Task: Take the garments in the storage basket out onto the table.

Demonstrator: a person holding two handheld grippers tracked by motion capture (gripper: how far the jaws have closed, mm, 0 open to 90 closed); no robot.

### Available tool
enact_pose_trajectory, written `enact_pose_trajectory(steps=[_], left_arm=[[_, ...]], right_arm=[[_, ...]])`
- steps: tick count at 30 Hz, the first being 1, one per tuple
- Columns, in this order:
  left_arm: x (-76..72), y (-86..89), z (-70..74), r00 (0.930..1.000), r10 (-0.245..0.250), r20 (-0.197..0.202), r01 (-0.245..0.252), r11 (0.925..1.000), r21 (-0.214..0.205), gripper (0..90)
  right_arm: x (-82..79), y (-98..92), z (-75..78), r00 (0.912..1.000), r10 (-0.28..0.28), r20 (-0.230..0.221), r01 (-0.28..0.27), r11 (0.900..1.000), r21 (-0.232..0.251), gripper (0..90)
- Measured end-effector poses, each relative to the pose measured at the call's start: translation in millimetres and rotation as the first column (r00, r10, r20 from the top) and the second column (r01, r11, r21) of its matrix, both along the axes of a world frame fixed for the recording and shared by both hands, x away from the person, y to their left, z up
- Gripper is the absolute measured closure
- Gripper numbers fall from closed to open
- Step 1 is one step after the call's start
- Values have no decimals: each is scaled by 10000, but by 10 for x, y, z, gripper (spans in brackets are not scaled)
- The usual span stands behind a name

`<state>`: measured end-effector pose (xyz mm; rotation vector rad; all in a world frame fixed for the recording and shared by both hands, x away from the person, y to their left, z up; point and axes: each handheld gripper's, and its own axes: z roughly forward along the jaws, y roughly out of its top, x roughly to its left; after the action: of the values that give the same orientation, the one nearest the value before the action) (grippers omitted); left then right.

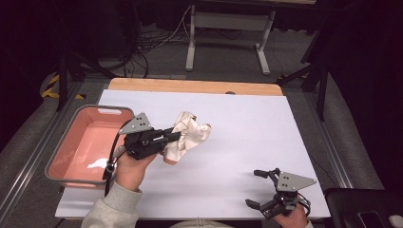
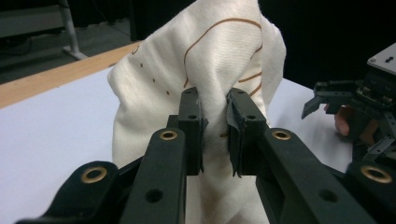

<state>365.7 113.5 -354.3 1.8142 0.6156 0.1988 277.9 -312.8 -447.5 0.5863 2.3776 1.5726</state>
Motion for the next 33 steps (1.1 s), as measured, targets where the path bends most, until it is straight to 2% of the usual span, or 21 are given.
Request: enact_pose_trajectory(steps=[12, 16, 24, 33], left_arm=[[7, -208, -147, 9988, -464, -135, 465, 9989, 105, 778], [20, -277, -205, 9982, -576, -170, 580, 9980, 253, 771], [54, -382, -318, 9969, -714, -334, 729, 9962, 466, 771], [95, -465, -436, 9967, -656, -475, 685, 9956, 634, 771]], right_arm=[[0, -7, -1, 10000, 45, -14, -45, 10000, 45, 0], [3, -8, -2, 10000, 56, -35, -56, 10000, 62, 0], [7, -9, -4, 10000, 59, -35, -59, 10000, 44, 0], [11, -4, -6, 9999, 86, -61, -85, 9999, 82, 0]])
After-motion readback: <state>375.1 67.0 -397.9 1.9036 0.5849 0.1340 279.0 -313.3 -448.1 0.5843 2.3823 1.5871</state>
